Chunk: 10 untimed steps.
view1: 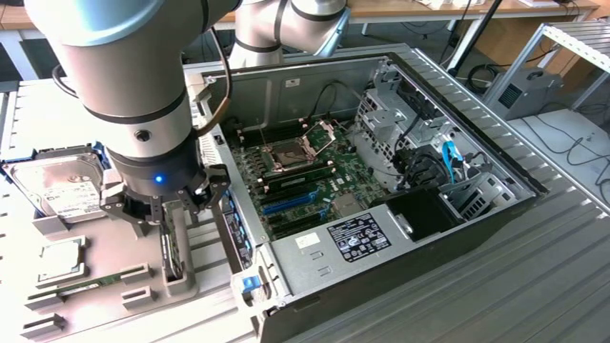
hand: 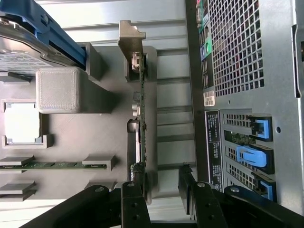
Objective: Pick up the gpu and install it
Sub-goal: 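Pick up the gpu and move the gpu toward the slot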
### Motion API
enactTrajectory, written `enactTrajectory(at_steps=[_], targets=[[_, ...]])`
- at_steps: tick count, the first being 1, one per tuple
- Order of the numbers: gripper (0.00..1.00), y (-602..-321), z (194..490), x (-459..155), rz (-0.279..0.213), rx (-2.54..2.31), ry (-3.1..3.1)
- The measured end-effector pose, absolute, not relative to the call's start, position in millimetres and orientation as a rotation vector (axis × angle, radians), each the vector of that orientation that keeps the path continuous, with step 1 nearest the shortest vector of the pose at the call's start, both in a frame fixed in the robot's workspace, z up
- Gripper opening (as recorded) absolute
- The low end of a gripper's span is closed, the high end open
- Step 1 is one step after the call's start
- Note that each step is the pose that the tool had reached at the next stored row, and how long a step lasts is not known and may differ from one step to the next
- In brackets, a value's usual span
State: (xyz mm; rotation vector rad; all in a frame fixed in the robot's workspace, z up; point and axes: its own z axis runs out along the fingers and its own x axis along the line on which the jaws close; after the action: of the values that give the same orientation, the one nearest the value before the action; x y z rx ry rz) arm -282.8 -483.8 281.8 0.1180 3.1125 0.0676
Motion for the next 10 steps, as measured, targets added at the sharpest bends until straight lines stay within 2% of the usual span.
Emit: enactTrajectory(at_steps=[10], targets=[[0.42,-483.8,279.6,-283.2,0.068,0.118,3.112]])
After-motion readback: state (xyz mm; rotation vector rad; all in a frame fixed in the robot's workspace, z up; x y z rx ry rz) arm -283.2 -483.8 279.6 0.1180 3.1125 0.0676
